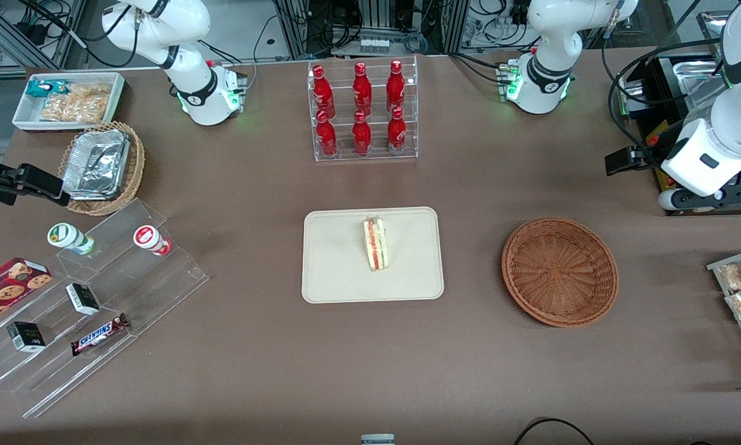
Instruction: Place sandwich from basket to tray
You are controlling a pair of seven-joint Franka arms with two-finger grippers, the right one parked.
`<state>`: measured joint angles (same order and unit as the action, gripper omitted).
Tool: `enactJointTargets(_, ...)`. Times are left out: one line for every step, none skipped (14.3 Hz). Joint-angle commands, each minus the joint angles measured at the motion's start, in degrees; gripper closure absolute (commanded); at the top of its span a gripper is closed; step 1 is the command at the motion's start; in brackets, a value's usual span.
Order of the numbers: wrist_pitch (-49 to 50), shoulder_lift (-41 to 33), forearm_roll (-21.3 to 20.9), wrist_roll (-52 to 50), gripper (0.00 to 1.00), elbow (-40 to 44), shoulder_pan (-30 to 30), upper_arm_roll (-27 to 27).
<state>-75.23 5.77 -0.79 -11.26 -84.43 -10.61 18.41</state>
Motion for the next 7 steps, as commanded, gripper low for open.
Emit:
enactJointTargets(1.22, 0.83, -0.09, 0.54, 0.00, 1.98, 0.49, 0.41)
enactJointTargets(1.22, 0.83, 0.08, 0.54, 0.00, 1.99, 2.85, -2.56)
enactJointTargets(1.22, 0.74, 0.26, 0.63, 0.00, 1.99, 5.83, -5.81)
enactJointTargets(1.22, 0.74, 0.26, 0.54, 0.00, 1.99, 6.47, -6.45)
enactJointTargets(1.22, 0.74, 0.35, 0.54, 0.00, 1.99, 6.48, -6.46)
enactJointTargets(1.22, 0.65, 0.43, 0.54, 0.00, 1.99, 6.48, -6.46)
enactJointTargets(1.14, 0.74, 0.44, 0.54, 0.00, 1.99, 6.39, -6.46)
